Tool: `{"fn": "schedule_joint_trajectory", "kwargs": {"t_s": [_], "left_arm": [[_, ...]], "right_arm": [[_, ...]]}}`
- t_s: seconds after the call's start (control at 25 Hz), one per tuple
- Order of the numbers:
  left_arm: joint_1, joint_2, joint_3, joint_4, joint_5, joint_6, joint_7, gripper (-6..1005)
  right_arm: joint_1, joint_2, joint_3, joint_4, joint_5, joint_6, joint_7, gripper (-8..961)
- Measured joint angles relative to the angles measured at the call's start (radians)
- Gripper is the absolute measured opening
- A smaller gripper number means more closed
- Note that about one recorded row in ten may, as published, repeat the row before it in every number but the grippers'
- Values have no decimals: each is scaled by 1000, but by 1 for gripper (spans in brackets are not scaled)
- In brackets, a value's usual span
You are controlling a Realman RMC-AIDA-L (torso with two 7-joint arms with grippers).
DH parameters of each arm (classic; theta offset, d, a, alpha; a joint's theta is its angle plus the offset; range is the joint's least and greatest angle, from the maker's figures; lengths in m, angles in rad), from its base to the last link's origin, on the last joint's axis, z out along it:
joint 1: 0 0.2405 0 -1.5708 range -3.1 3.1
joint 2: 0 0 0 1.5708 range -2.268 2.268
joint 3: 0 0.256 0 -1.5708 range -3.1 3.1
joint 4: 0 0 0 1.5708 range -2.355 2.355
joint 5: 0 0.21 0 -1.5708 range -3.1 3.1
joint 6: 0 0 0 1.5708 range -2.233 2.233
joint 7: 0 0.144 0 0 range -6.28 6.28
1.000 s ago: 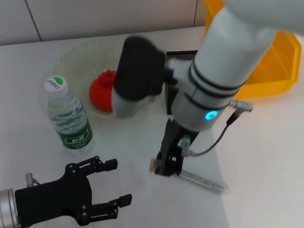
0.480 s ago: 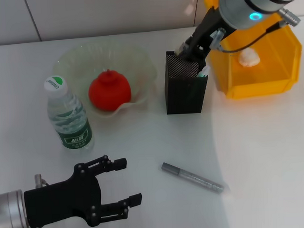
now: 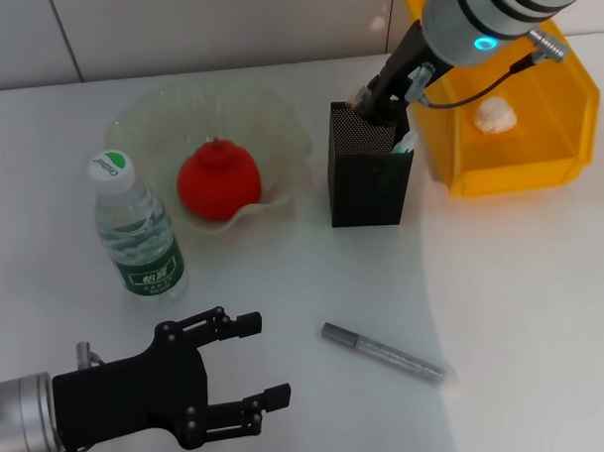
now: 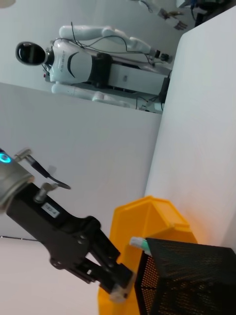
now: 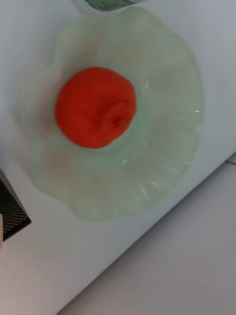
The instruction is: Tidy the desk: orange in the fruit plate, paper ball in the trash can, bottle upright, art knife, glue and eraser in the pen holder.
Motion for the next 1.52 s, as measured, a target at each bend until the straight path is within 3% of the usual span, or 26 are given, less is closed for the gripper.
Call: {"fn": "schedule_joint_trajectory", "kwargs": {"t_s": [0.32, 0.56, 0.92, 1.12, 1.28, 1.52], "left_arm": [[-14, 3, -23, -6, -1, 37, -2, 815], [-9, 5, -57, -6, -1, 63, -2, 815], [-3, 6, -80, -13, -2, 77, -1, 815], [0, 4, -85, -14, -2, 85, 0, 815], [10, 3, -119, -16, -1, 106, 4, 815], [6, 5, -127, -16, 4, 126, 0, 815]], "right_arm": [[-3, 3, -22, 19, 3, 13, -1, 277], [-42, 4, -13, -114, 10, -56, 39, 502], [-92, 5, 58, -397, 113, -356, 114, 650], [-188, 7, 61, -559, 175, -531, 118, 666], [-251, 8, 57, -592, 227, -588, 125, 663], [-378, 9, -71, -492, 279, -480, 134, 657]]}}
